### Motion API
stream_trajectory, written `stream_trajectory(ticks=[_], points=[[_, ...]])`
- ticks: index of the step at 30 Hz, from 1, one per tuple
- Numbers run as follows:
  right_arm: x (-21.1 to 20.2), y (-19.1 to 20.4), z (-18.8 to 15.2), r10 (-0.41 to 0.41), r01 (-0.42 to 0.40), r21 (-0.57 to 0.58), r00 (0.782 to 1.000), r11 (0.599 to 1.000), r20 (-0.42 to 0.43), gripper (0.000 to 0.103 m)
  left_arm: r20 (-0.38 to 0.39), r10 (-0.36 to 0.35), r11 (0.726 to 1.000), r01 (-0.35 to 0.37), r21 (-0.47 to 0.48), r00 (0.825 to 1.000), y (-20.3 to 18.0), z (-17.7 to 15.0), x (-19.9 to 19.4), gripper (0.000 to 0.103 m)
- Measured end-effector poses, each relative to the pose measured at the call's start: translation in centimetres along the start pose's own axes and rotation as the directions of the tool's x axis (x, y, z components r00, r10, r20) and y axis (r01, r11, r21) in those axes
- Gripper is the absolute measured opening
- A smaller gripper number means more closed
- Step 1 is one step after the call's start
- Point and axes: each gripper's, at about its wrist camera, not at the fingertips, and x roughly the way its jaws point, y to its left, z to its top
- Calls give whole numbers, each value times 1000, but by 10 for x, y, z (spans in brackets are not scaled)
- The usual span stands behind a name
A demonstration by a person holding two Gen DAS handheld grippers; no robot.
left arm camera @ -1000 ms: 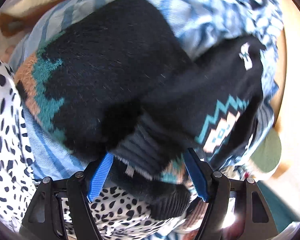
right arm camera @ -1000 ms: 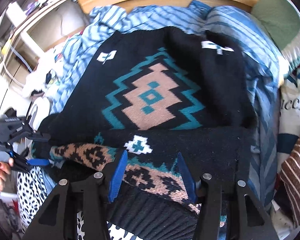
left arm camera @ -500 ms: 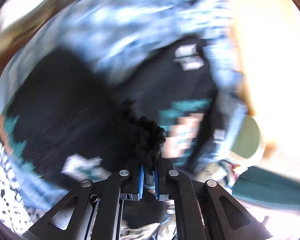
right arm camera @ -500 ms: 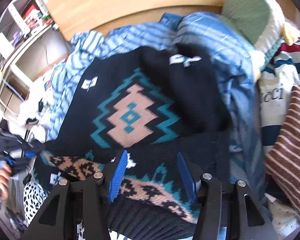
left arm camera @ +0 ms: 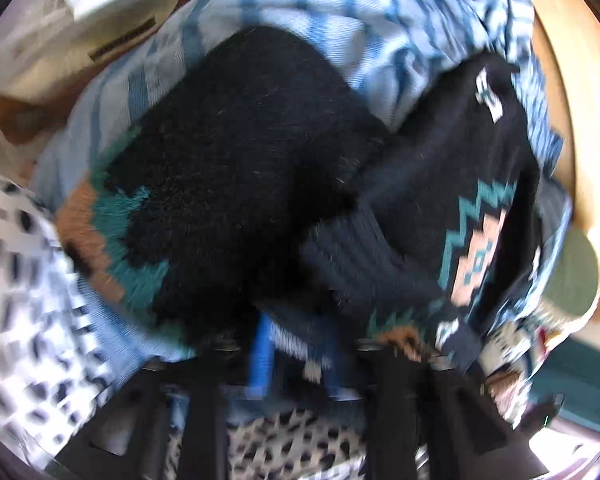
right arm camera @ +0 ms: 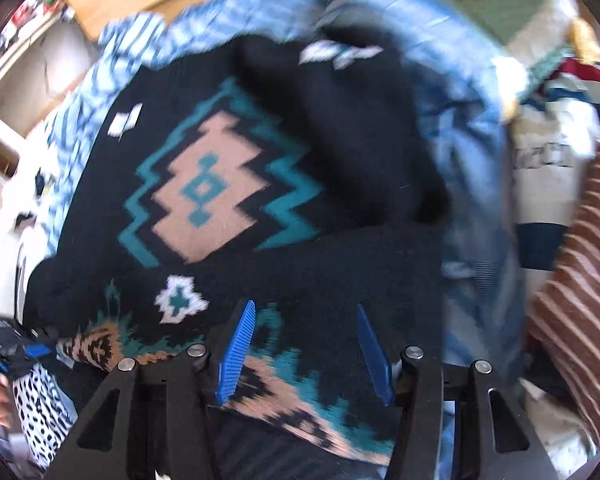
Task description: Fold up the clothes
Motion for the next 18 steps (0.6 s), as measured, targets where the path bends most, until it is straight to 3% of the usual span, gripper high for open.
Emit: stream_trajectory(ticks=[2, 4, 8, 10, 11, 14, 16, 18], points=[[16, 18, 5, 30, -32, -48, 999, 998, -41, 56, 37, 10, 998, -12, 61, 999, -22, -3, -21, 69], [31, 41, 9, 48, -57, -114, 996, 992, -80, 55, 94, -15, 983, -3, 183, 995, -56, -10, -40, 69], [42, 82, 2, 81, -128, -243, 978, 962, -193, 53, 71, 19, 944, -41, 328, 997, -85, -23, -4, 68], [34, 97, -8, 91, -156, -306, 972, 939, -216, 53, 61, 36, 915, -58, 398, 997, -99, -29, 14, 56], [29, 99, -15, 99, -166, -319, 971, 933, -216, 53, 57, 45, 899, -66, 432, 997, -106, -33, 23, 46], [13, 96, -33, 121, -178, -330, 975, 927, -188, 53, 46, 74, 843, -87, 532, 996, -127, -42, 50, 32], [2, 82, -36, 174, -216, -280, 970, 935, -169, 53, 40, 94, 799, -99, 593, 995, -141, -49, 68, 31], [-6, 65, -33, 211, -245, -221, 963, 944, -165, 52, 1, 147, 803, -120, 584, 989, -119, -56, 87, 29]])
